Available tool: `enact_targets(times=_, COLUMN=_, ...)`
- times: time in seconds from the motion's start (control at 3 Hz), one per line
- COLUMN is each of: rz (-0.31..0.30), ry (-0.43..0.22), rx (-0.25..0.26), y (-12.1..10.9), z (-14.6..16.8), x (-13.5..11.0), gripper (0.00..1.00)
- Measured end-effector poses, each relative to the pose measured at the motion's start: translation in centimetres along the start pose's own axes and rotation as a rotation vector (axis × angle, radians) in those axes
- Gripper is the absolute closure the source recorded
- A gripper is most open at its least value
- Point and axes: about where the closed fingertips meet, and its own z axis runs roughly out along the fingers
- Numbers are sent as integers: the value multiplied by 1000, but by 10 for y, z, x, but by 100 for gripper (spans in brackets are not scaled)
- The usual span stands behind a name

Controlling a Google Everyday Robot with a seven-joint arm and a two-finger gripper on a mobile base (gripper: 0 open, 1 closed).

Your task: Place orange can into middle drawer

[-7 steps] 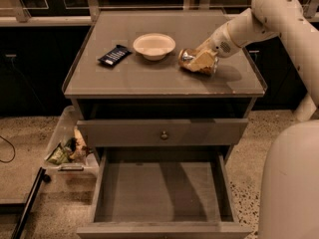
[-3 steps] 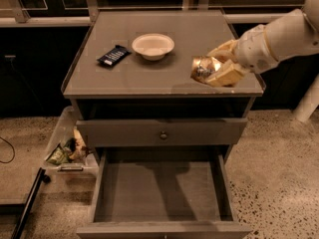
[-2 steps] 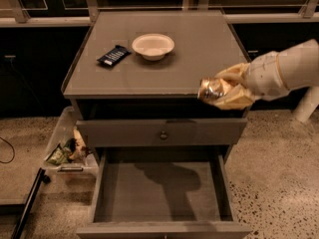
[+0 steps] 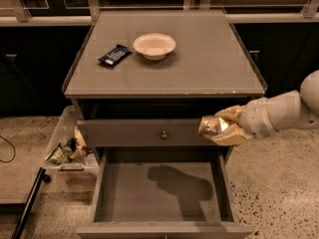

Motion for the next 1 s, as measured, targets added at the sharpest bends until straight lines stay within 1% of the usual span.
enact_targets(times=0.33, rz=4, ry=0, rx=-4, y=1, z=2, x=1, gripper=100)
enact_targets(times=0.67, rz=45, ry=-20, rx=-29, y=8, z=23, x=12, gripper=100)
enact_targets(times=1.0, rz=131, ry=-46, rx=-76, y=35, z=76, x=43, gripper=100)
